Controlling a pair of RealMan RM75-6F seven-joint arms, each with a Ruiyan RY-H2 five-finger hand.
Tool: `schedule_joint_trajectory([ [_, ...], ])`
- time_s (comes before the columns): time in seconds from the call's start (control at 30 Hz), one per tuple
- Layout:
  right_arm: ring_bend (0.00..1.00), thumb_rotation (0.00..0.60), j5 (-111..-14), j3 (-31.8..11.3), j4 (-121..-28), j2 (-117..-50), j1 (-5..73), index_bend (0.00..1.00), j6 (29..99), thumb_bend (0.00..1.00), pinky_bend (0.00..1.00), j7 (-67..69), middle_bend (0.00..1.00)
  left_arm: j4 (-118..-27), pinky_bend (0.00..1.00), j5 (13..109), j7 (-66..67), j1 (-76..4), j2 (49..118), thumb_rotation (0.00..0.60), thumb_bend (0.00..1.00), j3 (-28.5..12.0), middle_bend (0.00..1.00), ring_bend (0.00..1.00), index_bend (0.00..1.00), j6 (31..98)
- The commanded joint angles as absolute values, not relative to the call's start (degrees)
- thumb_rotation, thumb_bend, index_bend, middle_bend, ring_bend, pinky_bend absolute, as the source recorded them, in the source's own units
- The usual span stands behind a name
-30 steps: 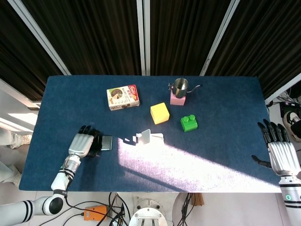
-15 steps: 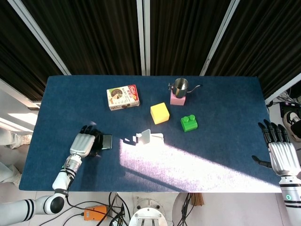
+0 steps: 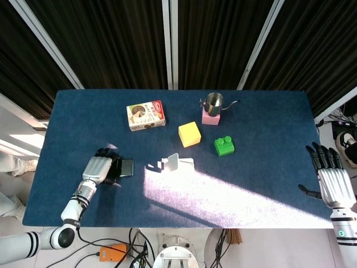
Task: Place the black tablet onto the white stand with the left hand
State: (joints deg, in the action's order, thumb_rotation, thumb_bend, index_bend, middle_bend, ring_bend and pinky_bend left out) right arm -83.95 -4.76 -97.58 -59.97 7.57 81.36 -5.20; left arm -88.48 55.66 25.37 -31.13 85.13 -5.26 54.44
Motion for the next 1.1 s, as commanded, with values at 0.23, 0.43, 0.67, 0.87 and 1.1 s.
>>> schedule_joint_trajectory([
  [0.23,0.0,0.6,-84.0,-4.81,-97.35,-60.1,7.44,0.0,81.73,0.24,0.0,-4.87,0.0,-86.89,0.0,62.77,15.42,-29.63,84.71,0.6,0.13,-5.97,0.42,0.26,0.49,57.07],
  [0.43,0.0,0.6,-83.95,-4.83,-97.26,-60.17,7.36,0.0,81.89,0.24,0.0,-4.74,0.0,-86.21,0.06,66.17,8.78,-28.75,84.38,0.6,0.13,-6.56,0.45,0.3,0.5,58.38],
  [0.67,0.0,0.6,-84.0,-4.92,-97.21,-60.2,7.19,0.0,82.34,0.24,0.0,-4.69,0.0,-87.44,0.19,69.13,-3.08,-27.87,83.55,0.6,0.13,-8.45,0.47,0.33,0.5,58.76],
  [0.87,0.0,0.6,-84.1,-5.08,-97.5,-59.82,7.15,0.0,82.64,0.24,0.0,-4.92,0.0,-89.19,0.23,72.78,-13.47,-28.08,84.38,0.6,0.13,-10.39,0.48,0.35,0.5,59.58],
  [1.1,0.0,0.6,-84.08,-5.1,-98.07,-59.02,6.69,0.0,83.33,0.24,0.0,-5.05,0.0,-86.58,0.24,76.71,-20.28,-30.22,91.0,0.6,0.13,-12.62,0.48,0.35,0.5,62.26],
])
